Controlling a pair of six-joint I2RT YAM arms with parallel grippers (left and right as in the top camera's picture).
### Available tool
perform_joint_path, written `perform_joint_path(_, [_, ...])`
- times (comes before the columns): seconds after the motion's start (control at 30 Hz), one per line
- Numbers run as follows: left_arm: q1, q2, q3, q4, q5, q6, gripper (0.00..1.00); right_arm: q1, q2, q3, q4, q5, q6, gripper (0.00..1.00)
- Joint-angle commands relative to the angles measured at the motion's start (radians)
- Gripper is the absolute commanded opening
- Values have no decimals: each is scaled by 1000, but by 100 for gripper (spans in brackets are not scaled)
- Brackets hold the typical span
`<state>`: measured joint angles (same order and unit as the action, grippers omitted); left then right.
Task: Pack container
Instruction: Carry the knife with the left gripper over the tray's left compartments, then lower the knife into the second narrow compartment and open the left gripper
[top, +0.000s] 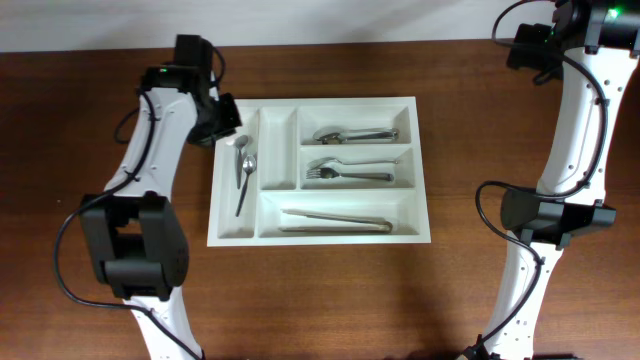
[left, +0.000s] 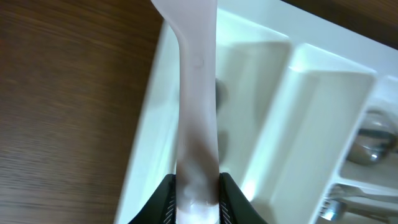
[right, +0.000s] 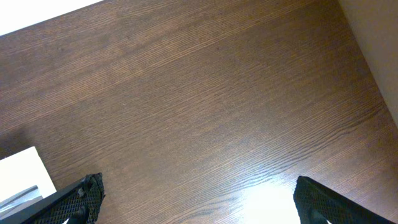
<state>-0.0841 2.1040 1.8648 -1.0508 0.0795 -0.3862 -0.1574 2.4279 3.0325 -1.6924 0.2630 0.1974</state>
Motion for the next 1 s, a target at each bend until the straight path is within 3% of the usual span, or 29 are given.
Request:
perform_joint_path(0.0, [-43, -1, 22, 2, 11, -40, 2, -1, -41, 14, -3, -2, -6, 99])
perform_joint_path(0.17, [-124, -1, 22, 2, 10, -38, 2, -1, -41, 14, -3, -2, -6, 99])
perform_joint_path(0.3, [-182, -1, 22, 1, 2, 39, 2, -1, -41, 14, -3, -2, -6, 99])
perform_joint_path(0.43, [-225, -1, 21, -34, -90, 52, 2, -1, -41, 14, -3, -2, -6, 99])
perform_joint_path(0.97, [-236, 7, -18, -94, -121, 47, 2, -1, -41, 14, -3, -2, -6, 99])
